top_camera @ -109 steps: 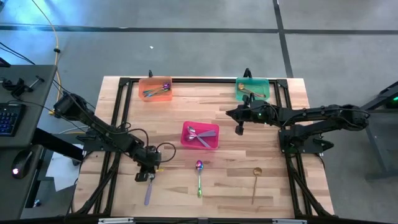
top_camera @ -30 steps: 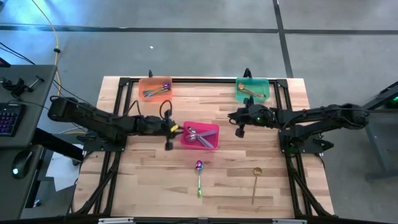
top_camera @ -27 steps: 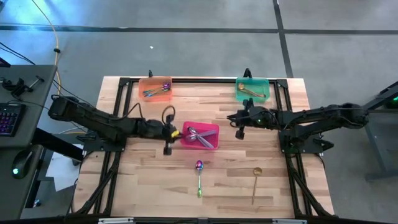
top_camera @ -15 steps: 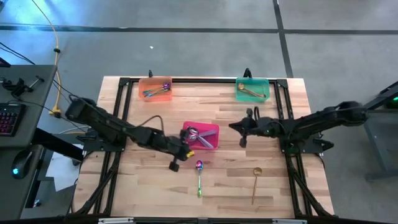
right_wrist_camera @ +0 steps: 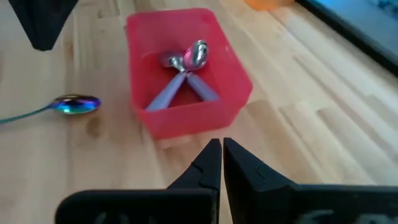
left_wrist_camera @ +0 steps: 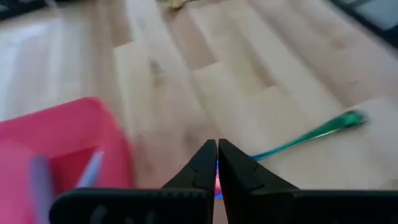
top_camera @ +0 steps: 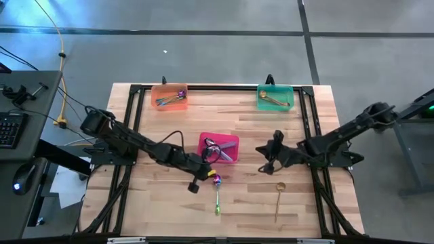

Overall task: Sort silverware by color (type)
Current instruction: Put the green spoon into the orange bin

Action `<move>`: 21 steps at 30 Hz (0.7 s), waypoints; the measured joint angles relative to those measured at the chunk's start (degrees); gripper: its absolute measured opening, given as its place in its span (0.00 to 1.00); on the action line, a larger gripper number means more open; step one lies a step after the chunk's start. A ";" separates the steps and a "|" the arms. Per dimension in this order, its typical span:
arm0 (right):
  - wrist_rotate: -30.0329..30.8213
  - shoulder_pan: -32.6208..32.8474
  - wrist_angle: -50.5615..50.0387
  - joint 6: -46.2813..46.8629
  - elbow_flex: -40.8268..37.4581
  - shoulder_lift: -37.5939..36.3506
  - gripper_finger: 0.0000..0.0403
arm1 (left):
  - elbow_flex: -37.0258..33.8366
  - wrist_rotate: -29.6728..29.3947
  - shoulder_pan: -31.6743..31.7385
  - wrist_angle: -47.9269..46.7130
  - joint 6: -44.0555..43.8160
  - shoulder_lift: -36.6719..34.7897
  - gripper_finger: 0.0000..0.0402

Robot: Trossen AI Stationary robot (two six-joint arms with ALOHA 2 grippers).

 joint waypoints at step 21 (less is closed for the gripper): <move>4.74 4.34 -1.60 3.13 1.15 0.03 0.00 | 15.91 3.25 -3.13 -17.20 20.40 16.57 0.31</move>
